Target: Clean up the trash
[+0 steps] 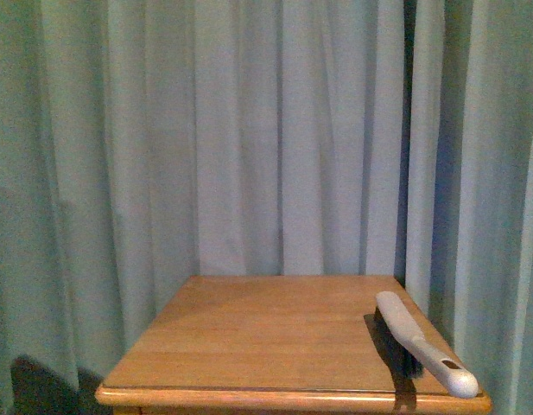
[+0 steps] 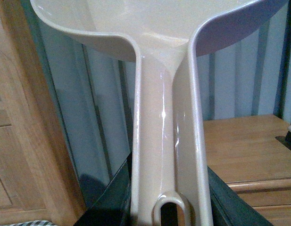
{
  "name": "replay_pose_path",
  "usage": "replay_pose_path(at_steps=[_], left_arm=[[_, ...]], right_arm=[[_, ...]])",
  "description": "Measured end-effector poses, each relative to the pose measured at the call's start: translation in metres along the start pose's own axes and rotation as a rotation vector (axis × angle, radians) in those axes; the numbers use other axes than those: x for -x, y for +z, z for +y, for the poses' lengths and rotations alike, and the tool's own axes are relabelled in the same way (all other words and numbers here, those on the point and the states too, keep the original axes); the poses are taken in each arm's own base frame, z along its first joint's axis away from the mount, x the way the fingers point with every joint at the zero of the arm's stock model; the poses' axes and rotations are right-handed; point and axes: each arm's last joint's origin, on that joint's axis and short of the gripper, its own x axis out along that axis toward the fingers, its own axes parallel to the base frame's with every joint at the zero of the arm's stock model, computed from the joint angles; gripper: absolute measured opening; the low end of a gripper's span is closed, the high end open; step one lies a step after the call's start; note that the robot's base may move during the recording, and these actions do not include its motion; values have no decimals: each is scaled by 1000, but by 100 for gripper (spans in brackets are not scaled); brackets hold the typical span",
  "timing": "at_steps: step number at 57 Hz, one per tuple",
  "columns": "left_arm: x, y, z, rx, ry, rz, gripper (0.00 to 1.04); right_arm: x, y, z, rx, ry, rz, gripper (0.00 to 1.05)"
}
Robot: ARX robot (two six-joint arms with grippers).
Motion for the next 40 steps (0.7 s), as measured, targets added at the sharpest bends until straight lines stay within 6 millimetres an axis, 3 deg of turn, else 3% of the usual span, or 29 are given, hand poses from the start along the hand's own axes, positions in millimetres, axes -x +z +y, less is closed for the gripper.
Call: replay_pose_path(at_steps=[11,20,30,40], left_arm=[[0,0,0,0,0,0,27],[0,0,0,0,0,0,27],[0,0,0,0,0,0,27],[0,0,0,0,0,0,27]], right_arm=[[-34,64,22,-53,179,118,97],[-80,108,54,-127,241,259,97],[-123,129,95,-188,288,393,97],[-158,123,128,-221,271,530,97]])
